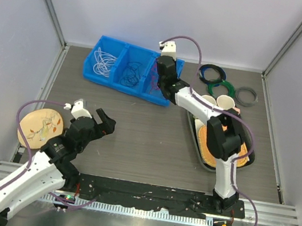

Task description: Untangle the cables

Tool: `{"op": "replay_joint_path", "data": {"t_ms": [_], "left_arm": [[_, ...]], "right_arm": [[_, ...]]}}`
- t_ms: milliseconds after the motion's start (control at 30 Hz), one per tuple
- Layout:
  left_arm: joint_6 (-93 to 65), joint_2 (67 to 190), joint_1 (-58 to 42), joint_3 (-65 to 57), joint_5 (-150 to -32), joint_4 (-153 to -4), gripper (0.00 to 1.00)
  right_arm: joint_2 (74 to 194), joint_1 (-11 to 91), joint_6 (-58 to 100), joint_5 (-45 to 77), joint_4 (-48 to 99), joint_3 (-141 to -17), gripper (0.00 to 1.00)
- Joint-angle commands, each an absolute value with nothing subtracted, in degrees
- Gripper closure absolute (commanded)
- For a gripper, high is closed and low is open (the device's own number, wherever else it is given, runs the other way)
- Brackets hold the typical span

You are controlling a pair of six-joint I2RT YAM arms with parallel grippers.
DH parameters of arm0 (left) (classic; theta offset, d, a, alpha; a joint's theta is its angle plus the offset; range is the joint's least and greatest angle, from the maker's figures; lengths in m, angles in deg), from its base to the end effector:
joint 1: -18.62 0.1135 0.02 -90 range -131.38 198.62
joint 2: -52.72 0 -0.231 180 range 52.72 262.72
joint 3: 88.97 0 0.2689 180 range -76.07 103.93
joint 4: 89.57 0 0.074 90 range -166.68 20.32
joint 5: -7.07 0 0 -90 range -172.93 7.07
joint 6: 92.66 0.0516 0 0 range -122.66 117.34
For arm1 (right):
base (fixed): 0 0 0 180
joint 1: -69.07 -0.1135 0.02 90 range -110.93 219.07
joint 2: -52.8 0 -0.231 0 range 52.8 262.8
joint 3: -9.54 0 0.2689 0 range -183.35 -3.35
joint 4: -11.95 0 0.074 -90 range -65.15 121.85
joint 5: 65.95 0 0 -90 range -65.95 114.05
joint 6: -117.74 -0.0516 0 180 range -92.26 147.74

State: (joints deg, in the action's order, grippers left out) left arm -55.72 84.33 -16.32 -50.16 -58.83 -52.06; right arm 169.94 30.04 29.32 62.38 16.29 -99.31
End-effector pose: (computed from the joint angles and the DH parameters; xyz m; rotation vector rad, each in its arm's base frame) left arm 0.1716 -0.0942 0.2072 -0.5772 2.0074 -0.5080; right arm 0.4110 0.2920 0.2553 -0.1446 1.7387 -0.1212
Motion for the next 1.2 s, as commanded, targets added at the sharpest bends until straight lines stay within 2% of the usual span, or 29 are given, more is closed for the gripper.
{"op": "replay_joint_path", "data": {"t_ms": [0,33,67,100,167,300,367,433,500,667,833,967,1167], "left_arm": [[-54.6,85.2,-16.1,-48.1,-55.9,-52.2,0.0],[-54.6,85.4,-16.1,-48.1,-55.9,-52.2,0.0],[-54.6,85.4,-16.1,-48.0,-55.9,-52.2,0.0],[-54.6,85.5,-16.1,-48.0,-55.9,-52.2,0.0],[-54.6,85.5,-16.1,-48.0,-56.0,-52.2,0.0],[-54.7,85.5,-16.1,-47.7,-56.7,-52.2,0.0],[-54.7,85.4,-16.1,-47.9,-57.0,-52.2,0.0],[-54.8,85.4,-16.1,-47.9,-57.3,-52.3,0.0],[-54.8,85.8,-16.1,-48.0,-57.6,-52.4,0.0],[-54.8,86.7,-16.1,-47.6,-59.1,-52.4,0.0],[-55.1,88.5,-16.1,-47.6,-60.6,-52.8,0.0],[-55.1,89.5,-16.1,-47.6,-60.3,-52.9,0.0],[-55.4,90.7,-16.1,-46.9,-60.3,-51.5,0.0]], "right_arm": [[173.3,30.5,30.8,64.6,19.1,-105.1,0.74],[173.6,30.5,31.2,64.9,19.5,-105.7,0.66],[174.0,30.5,31.3,65.2,19.8,-106.7,0.49],[173.7,30.5,31.3,64.9,20.4,-107.1,0.42],[173.0,30.6,31.0,63.6,20.9,-107.2,0.33],[168.2,30.5,29.7,61.6,22.0,-105.4,0.25],[165.6,30.5,27.8,61.8,23.1,-102.5,0.21],[159.9,30.5,25.7,62.2,23.3,-97.0,0.13],[155.4,30.5,22.4,62.9,23.2,-92.0,0.12],[136.2,30.5,12.8,66.7,24.3,-68.1,0.11],[121.3,30.5,2.8,60.7,28.4,-47.4,0.1],[110.2,30.4,-1.1,54.5,30.9,-38.7,0.09],[103.8,30.4,0.6,36.1,27.4,-31.9,0.09]]}}
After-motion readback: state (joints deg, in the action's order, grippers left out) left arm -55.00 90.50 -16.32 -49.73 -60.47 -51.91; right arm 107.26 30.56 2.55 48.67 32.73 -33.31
